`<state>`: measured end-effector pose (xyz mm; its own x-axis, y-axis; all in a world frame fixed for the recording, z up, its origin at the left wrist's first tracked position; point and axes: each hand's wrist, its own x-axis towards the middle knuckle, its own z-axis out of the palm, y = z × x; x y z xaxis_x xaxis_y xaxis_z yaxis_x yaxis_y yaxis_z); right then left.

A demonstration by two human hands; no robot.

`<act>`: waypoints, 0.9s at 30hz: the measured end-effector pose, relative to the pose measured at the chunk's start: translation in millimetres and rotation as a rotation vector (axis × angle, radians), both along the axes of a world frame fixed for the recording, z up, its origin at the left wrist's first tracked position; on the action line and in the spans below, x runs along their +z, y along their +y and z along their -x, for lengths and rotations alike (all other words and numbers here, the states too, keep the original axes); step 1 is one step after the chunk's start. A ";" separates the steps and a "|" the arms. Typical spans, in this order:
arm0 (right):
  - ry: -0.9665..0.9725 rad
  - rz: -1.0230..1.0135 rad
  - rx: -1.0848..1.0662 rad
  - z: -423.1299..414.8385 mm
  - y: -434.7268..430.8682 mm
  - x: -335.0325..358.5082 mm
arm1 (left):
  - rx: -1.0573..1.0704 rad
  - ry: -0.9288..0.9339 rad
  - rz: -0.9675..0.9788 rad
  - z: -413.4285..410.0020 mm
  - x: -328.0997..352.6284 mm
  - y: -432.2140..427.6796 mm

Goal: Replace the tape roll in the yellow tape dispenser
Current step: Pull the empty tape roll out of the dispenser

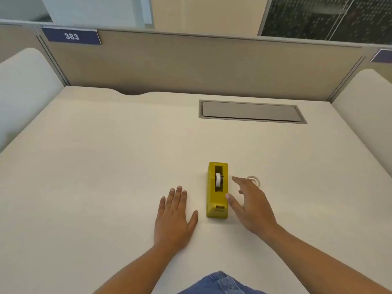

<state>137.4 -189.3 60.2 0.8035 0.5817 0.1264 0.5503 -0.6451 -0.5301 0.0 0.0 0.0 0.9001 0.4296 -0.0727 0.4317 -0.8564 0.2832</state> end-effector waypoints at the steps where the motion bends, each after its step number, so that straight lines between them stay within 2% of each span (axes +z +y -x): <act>1: -0.002 -0.014 0.004 -2.6 2.7 3.4 | 0.005 0.000 -0.007 0.3 1.3 0.5; 16: 0.104 0.134 0.119 -35.4 29.2 23.7 | 0.002 -0.020 -0.054 0.6 0.0 1.1; 27: 0.094 0.236 0.164 -47.1 50.3 34.2 | 0.003 -0.026 -0.059 0.1 1.0 0.6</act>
<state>184.6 -138.9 94.4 0.6985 0.7088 -0.0986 0.6126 -0.6634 -0.4297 -0.1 0.6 1.0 0.9001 0.4350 -0.0235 0.4271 -0.8707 0.2438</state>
